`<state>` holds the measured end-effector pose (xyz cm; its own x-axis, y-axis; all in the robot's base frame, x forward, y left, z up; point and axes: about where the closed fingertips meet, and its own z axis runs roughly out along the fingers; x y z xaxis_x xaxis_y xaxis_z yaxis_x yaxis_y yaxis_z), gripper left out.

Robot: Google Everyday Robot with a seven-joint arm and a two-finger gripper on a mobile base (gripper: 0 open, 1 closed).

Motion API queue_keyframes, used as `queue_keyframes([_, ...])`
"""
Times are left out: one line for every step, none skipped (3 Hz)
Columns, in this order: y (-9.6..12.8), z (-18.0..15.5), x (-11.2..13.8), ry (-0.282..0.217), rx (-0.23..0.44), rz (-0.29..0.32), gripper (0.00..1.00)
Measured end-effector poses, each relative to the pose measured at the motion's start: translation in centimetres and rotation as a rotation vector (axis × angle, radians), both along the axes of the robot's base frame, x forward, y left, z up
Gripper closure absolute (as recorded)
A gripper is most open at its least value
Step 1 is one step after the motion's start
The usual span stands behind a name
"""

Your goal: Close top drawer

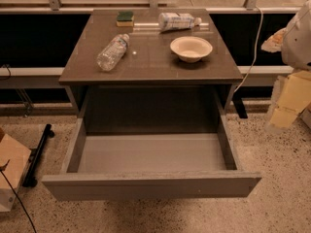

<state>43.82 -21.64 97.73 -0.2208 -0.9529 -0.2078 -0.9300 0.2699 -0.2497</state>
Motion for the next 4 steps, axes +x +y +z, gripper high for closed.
queue_keyframes([0.0, 0.1, 0.0, -0.003, 0.0, 0.0, 0.02])
queue_keyframes([0.1, 0.3, 0.0, -0.012, 0.0, -0.001, 0.24])
queue_keyframes([0.7, -0.9, -1.6, 0.002, 0.017, 0.032, 0.47])
queue_keyframes([1.1, -3.9, -3.3, 0.047, 0.042, 0.038, 0.69])
